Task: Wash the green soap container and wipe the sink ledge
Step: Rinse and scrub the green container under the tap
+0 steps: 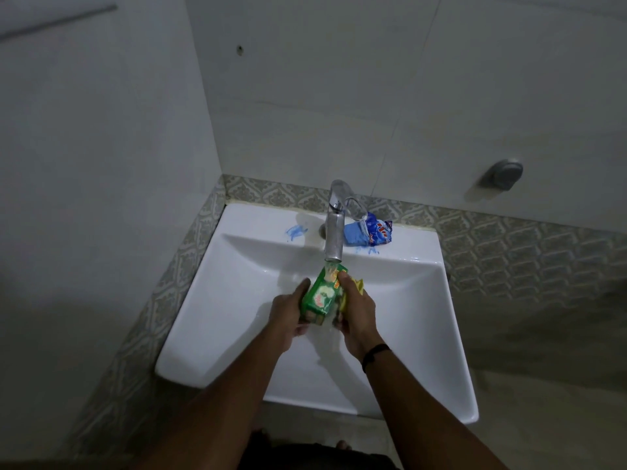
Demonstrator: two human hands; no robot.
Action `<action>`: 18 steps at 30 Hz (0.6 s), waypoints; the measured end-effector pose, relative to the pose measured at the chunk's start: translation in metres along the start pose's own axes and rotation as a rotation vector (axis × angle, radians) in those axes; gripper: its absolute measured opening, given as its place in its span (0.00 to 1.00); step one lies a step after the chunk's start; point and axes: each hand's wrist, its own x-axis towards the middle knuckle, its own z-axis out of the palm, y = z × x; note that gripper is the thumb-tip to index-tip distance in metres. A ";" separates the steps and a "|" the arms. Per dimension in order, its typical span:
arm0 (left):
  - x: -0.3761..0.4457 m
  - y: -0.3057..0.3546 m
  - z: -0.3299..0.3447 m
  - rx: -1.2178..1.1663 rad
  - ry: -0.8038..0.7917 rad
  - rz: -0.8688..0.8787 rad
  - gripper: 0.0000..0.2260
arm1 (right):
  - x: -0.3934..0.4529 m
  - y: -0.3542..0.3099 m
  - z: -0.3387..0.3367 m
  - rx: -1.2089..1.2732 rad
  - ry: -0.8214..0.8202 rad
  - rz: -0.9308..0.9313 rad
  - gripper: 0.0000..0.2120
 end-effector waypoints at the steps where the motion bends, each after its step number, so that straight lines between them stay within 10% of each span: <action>1: 0.001 0.002 0.001 0.004 0.008 0.055 0.19 | 0.000 0.001 0.001 0.033 0.014 0.016 0.19; 8: -0.016 0.009 0.003 0.070 -0.278 0.418 0.07 | 0.008 0.013 -0.001 0.267 0.014 0.163 0.24; 11: -0.009 0.006 0.007 0.187 -0.153 0.473 0.04 | 0.011 0.019 -0.006 0.276 -0.015 0.195 0.26; 18: 0.004 0.007 0.005 -0.108 -0.078 0.262 0.11 | 0.005 0.019 -0.017 0.269 -0.003 0.124 0.24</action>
